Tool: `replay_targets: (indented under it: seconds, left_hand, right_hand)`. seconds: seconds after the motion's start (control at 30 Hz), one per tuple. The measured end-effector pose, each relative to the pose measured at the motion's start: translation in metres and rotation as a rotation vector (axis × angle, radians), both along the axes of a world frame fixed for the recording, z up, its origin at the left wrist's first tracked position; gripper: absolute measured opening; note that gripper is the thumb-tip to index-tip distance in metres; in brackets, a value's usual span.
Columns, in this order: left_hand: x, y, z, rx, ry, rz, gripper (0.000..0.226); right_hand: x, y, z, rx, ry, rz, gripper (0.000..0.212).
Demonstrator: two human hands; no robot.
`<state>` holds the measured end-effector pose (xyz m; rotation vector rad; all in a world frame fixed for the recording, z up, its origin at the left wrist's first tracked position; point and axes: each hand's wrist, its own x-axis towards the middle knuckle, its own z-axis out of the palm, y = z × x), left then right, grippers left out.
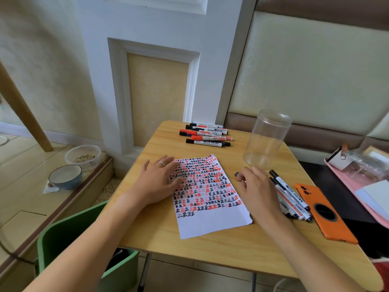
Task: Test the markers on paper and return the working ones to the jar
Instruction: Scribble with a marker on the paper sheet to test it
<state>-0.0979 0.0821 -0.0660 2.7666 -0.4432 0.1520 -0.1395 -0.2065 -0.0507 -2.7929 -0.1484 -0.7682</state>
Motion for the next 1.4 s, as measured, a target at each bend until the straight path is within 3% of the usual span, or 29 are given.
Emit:
replay_targets:
  seconds: [0.27, 0.5, 0.7, 0.83, 1.03, 1.23, 1.4]
  left_hand:
    - [0.016, 0.004, -0.012, 0.082, 0.064, 0.047, 0.064]
    - [0.015, 0.006, -0.013, 0.068, 0.071, 0.038, 0.065]
    - [0.015, 0.004, -0.014, 0.061, 0.070, 0.046, 0.064]
    - [0.015, 0.004, -0.014, 0.054, 0.057, 0.053, 0.063]
    - [0.015, 0.003, -0.013, 0.051, 0.054, 0.052, 0.063]
    - [0.014, 0.003, -0.012, 0.064, 0.056, 0.050, 0.063]
    - [0.012, 0.004, -0.010, 0.017, 0.016, 0.065, 0.064]
  right_hand:
    - [0.052, 0.037, 0.003, 0.028, 0.003, 0.184, 0.008]
    - [0.130, 0.071, 0.005, 0.019, 0.060, 0.128, 0.038]
    - [0.170, 0.073, -0.009, -0.032, 0.114, 0.086, 0.042]
    - [0.180, 0.071, -0.020, -0.011, 0.105, 0.068, 0.037]
    - [0.180, 0.067, -0.021, -0.080, -0.004, 0.081, 0.012]
    - [0.176, 0.060, -0.020, -0.076, 0.023, 0.124, 0.020]
    - [0.147, 0.058, -0.007, -0.118, -0.095, 0.234, 0.013]
